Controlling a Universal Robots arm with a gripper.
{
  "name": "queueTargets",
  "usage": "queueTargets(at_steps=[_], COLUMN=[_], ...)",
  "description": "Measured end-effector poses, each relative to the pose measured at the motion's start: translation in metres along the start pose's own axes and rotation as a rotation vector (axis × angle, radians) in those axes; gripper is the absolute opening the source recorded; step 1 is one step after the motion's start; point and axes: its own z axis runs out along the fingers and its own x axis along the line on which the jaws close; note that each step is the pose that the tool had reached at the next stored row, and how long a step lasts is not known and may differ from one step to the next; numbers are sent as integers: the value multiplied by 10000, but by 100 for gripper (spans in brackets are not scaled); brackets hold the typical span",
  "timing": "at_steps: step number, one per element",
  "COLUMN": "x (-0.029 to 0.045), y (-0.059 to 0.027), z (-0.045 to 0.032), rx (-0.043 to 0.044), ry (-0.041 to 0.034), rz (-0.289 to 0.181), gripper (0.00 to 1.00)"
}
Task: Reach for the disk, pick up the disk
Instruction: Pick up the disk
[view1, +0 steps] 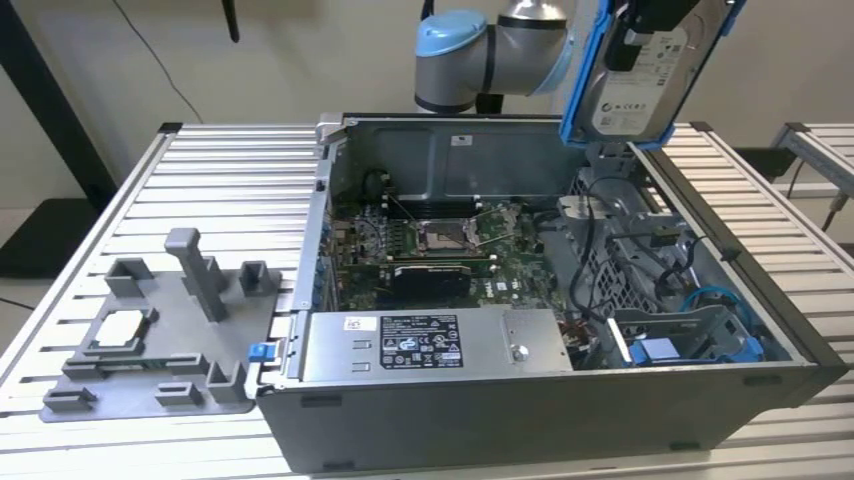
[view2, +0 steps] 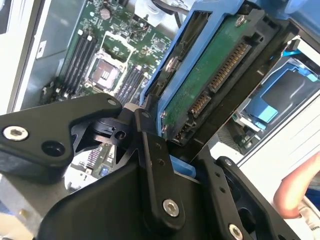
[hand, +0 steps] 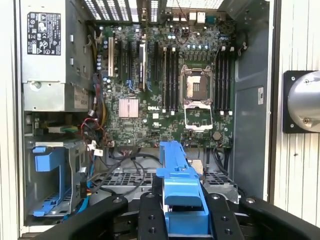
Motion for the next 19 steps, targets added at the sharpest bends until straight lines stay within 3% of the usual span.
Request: queueTargets(at_steps=[10,19], x=[170,259], y=[-3,-5], z=[-12,-17], rx=[0,0], ry=[-1,0], rz=[0,0], gripper=[0,0])
